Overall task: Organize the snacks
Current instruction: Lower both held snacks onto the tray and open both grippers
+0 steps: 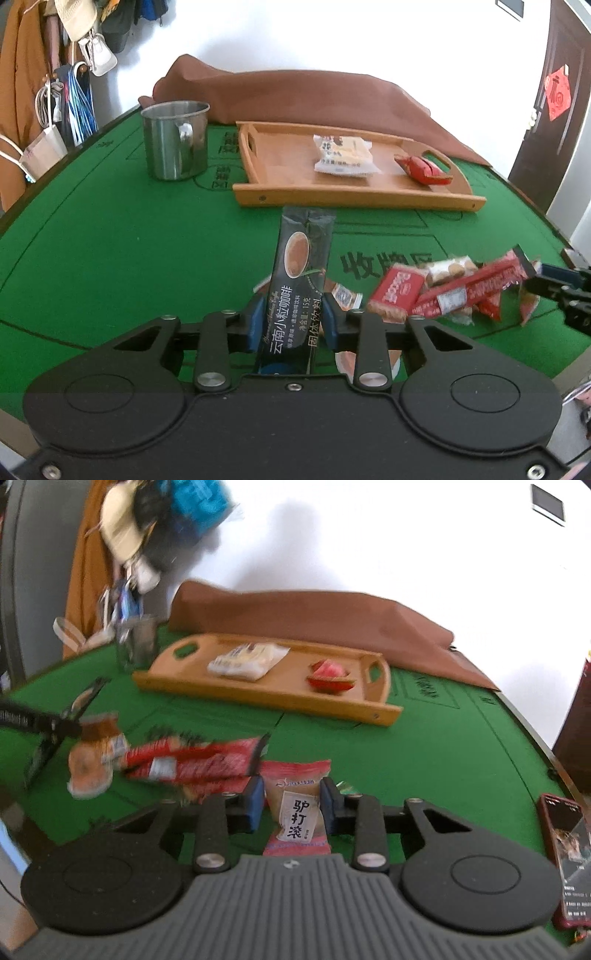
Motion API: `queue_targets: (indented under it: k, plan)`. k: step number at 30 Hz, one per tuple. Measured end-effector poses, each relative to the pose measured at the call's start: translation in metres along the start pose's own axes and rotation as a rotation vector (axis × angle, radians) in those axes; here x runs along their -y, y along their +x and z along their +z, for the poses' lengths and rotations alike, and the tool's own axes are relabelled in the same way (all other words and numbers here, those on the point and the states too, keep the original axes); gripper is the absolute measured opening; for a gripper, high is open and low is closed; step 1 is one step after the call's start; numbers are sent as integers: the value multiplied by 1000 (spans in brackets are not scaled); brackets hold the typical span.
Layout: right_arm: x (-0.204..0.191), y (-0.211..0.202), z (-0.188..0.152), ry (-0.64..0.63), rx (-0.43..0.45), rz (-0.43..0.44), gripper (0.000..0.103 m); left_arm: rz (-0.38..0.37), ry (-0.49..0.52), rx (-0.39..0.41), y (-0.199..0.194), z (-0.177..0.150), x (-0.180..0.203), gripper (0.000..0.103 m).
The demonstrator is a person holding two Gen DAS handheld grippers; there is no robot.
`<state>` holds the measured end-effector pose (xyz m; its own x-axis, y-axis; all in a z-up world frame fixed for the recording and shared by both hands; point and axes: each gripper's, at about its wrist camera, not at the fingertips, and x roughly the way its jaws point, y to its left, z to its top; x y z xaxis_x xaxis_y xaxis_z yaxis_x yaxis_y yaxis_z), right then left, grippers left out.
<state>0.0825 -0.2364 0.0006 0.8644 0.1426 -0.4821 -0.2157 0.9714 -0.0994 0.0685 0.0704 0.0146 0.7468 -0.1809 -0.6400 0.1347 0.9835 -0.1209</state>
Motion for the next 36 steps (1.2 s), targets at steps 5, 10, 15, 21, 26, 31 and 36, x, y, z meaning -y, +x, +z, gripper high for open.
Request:
queue_targets:
  k: [5,10,15,21,26,31,36]
  plan:
    - [17,-5,19,113,37,24,34,-19,-3,29,0,18,3,29]
    - [26,10,41,172,29,11,34,-45,16,55,6,42,12,27]
    - [37,34,66,248,-31,-38,33,-38,15,53,22,64,16,27]
    - [43,57,83,300,-69,-23,33,-48,-7,44,34,77,14,27]
    - [41,69,98,305,-77,-7,32,-51,-15,51,38,89,15,27]
    - [42,84,117,326,-90,6,32,-44,-17,75,42,111,18,27]
    - [42,103,137,329,-90,13,32,-35,-34,72,57,139,21,27]
